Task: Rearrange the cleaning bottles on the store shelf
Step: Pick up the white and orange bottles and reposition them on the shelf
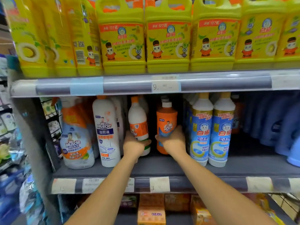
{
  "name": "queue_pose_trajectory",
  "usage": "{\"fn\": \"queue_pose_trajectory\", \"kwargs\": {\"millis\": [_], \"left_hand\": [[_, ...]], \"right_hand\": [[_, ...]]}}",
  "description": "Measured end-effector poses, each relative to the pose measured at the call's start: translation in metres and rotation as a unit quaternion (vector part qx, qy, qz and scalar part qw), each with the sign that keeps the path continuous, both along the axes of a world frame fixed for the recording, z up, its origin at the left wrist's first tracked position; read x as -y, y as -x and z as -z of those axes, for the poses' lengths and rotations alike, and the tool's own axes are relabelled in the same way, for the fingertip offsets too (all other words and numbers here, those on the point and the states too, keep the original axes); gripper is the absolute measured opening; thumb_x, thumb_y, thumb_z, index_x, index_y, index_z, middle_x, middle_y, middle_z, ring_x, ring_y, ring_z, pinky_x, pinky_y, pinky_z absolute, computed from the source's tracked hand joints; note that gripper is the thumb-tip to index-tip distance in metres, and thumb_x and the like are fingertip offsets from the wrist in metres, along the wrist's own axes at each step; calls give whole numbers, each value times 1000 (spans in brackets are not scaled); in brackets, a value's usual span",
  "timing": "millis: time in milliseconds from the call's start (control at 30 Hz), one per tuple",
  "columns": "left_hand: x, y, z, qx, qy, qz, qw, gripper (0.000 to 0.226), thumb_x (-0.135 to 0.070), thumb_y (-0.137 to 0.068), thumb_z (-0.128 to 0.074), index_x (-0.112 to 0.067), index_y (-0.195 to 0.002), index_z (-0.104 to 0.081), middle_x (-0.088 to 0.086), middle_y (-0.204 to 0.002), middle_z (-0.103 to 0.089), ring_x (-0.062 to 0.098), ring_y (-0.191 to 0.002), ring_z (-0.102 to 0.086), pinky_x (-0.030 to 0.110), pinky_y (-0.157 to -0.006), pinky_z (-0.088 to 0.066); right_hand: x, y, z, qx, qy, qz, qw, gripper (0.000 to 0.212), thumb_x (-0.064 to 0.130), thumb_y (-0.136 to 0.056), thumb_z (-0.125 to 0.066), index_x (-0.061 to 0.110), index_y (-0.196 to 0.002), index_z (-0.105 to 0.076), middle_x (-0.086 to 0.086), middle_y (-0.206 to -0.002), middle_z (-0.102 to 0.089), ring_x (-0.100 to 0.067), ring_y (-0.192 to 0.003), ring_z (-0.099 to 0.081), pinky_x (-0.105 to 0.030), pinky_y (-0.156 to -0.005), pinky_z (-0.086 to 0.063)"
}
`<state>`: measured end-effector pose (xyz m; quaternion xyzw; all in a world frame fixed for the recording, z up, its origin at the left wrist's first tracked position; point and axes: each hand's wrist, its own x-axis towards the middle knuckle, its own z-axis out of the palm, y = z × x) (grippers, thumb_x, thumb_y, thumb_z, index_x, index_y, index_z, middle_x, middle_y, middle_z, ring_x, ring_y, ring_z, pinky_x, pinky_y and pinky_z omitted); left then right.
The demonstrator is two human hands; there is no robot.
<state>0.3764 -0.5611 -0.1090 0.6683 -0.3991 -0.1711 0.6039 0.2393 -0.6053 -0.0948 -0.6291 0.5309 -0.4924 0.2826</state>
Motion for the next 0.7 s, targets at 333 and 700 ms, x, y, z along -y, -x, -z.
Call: {"fn": "queue_pose_trajectory", "kwargs": {"millis": [333, 700], "left_hand": [[28, -5, 1, 49, -43, -1, 998, 79, -24, -58, -92, -13, -124, -52, 10, -124, -66, 26, -107, -64, 27, -82, -47], [35, -12, 13, 70, -121, 10, 990, 73, -22, -53, -93, -13, -118, -62, 8, -117, -70, 23, -104, -67, 36, -87, -57]], "right_hand": [[29, -11, 9, 4, 0, 34, 999, 84, 33, -60, -89, 4, -123, -41, -18, -125, -57, -33, -111, -59, -27, -77, -39], [35, -4, 30, -55, -39, 7, 998, 85, 30, -53, -90, 8, -123, -46, -12, -127, -59, -26, -114, -59, -32, -89, -50]]}}
